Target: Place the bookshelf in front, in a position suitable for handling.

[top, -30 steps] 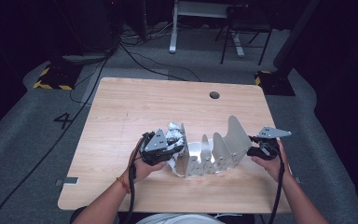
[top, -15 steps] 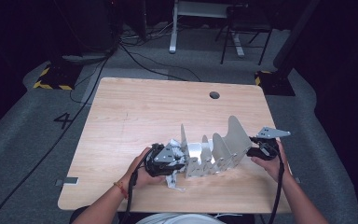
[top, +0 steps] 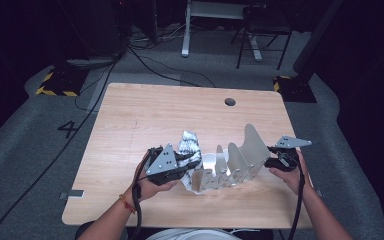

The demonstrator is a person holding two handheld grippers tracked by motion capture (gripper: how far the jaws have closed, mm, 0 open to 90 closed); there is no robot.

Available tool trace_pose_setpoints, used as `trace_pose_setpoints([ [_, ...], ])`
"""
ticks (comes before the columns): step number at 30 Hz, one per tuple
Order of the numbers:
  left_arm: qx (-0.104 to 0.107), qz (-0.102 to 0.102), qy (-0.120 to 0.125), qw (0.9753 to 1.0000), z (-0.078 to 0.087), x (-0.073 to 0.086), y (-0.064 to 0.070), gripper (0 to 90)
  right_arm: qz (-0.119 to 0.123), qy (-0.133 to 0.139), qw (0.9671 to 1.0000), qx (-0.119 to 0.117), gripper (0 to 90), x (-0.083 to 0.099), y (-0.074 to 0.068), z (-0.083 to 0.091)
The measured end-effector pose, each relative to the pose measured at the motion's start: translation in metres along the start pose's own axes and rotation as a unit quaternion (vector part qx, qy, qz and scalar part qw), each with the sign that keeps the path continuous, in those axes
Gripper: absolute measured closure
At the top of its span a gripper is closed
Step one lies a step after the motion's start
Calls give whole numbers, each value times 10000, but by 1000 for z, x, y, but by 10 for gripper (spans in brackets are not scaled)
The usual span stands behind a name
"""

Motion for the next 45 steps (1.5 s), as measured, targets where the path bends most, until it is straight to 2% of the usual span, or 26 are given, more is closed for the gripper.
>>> trace_pose_setpoints([
  [2, -67, 113, -133, 9998, -4, 5, -4, 770, 5, 1, 10000, -3, 557, 0, 0, 0],
  [5, -60, 167, -397, 9991, -12, 18, -6, 772, 0, 1, 10000, -4, 557, 0, 0, 0],
  [9, 144, 405, -782, 9960, -26, 44, -3, 771, -5, -1, 10000, -5, 558, 0, 0, 0],
  [12, 435, 561, -1145, 9909, -36, 67, 5, 769, 1, 1, 10000, -3, 558, 0, 0, 0],
  [14, 596, 606, -1333, 9874, -39, 75, 11, 767, 13, 0, 10000, 0, 558, 0, 0, 0],
  [17, 913, 542, -1641, 9807, -43, 86, 25, 762, 11, 0, 10000, -1, 558, 0, 0, 0],
  [18, 1019, 428, -1698, 9792, -42, 86, 31, 759, 7, -3, 10000, -2, 559, 0, 0, 0],
  [19, 1029, 414, -1711, 9790, -42, 86, 32, 758, 13, -4, 10000, -2, 558, 0, 0, 0],
  [22, 1105, 251, -1654, 9797, -38, 78, 37, 756, 9, -3, 10000, -6, 558, 0, 0, 0],
  [24, 1136, 133, -1526, 9817, -34, 70, 38, 756, 16, -3, 10000, -6, 559, 0, 0, 0],
  [27, 997, 59, -1233, 9873, -25, 54, 35, 755, 15, -3, 10000, -7, 561, 0, -1, 1],
  [30, 722, 32, -768, 9944, -16, 33, 26, 753, 7, -2, 10000, -8, 562, 0, -1, 0],
  [31, 605, 55, -629, 9962, -13, 27, 23, 753, 8, -3, 10000, -10, 562, 0, -1, 0],
  [33, 389, 43, -467, 9981, -10, 19, 15, 753, -7, 0, 10000, -13, 562, 0, -1, 0],
  [35, 239, 114, -319, 9991, -10, 14, 10, 754, -20, 3, 10000, -14, 565, 0, -1, 0],
  [37, 111, 175, -263, 9994, -11, 14, 3, 754, -37, 2, 10000, -16, 567, 0, -1, 0],
  [39, 70, 261, -257, 9993, -13, 18, -3, 755, -23, -4, 10000, -1, 567, 0, -1, 0],
  [42, 80, 402, -406, 9983, -19, 29, -7, 757, -59, 8, 10000, 6, 567, -1, -1, 0],
  [45, 181, 449, -695, 9964, -27, 45, -2, 757, -94, 8, 10000, 4, 567, -1, -1, -1],
])
Point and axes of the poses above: each handheld gripper's, and its own axes: z roughly backward along the jaws, x roughly out of its underside, y roughly to its right, the point moved 8 cm from there along -z, roughly forward along the jaws, and after that the axes turned 14 degrees about -z, right-handed, at the moved point
